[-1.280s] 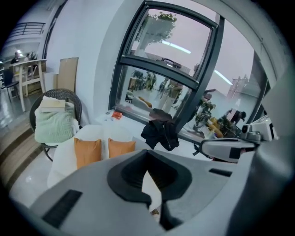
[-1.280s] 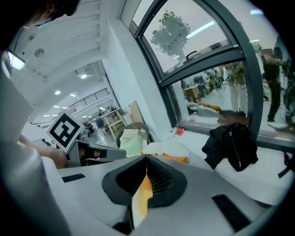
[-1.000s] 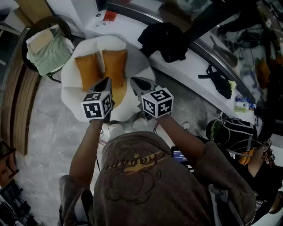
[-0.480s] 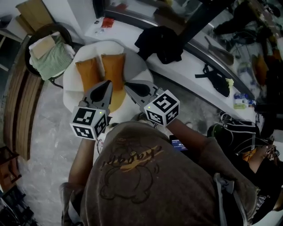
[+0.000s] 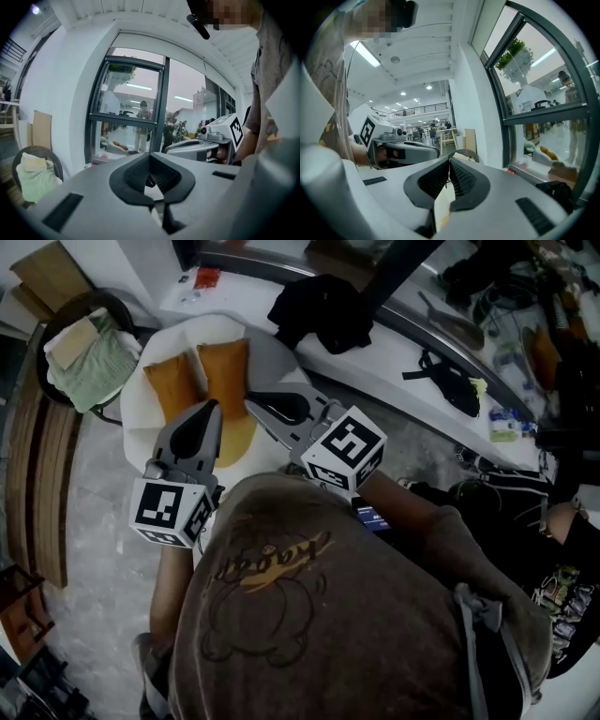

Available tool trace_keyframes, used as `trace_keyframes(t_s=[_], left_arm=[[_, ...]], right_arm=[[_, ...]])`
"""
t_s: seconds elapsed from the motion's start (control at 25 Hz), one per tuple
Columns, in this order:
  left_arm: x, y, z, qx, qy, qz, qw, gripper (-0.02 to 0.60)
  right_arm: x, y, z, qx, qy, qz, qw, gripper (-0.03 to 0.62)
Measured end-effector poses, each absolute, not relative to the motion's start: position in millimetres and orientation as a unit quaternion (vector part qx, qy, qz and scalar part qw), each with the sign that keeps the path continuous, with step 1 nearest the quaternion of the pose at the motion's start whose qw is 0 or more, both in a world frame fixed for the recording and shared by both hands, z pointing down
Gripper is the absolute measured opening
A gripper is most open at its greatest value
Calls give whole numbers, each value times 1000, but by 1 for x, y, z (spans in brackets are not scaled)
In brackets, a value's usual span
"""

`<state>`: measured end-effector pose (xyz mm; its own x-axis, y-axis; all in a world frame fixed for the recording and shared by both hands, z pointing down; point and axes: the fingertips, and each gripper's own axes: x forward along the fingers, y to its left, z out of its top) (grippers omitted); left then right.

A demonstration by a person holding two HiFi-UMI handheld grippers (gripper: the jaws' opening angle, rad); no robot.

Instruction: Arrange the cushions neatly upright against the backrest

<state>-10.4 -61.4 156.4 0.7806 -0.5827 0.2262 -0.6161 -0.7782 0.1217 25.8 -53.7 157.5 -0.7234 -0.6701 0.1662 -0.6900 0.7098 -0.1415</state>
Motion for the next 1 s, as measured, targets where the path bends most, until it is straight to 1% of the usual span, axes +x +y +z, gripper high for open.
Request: trace_keyframes(t_s=[0.44, 1.0], left_arm=[[-12, -63, 175, 936, -316, 88, 125, 5], [-19, -60, 191, 932, -321, 99, 138, 5]], right_arm=[[20, -49, 167, 326, -938, 105, 58, 20], [14, -47, 174, 300, -945, 107, 70, 20]])
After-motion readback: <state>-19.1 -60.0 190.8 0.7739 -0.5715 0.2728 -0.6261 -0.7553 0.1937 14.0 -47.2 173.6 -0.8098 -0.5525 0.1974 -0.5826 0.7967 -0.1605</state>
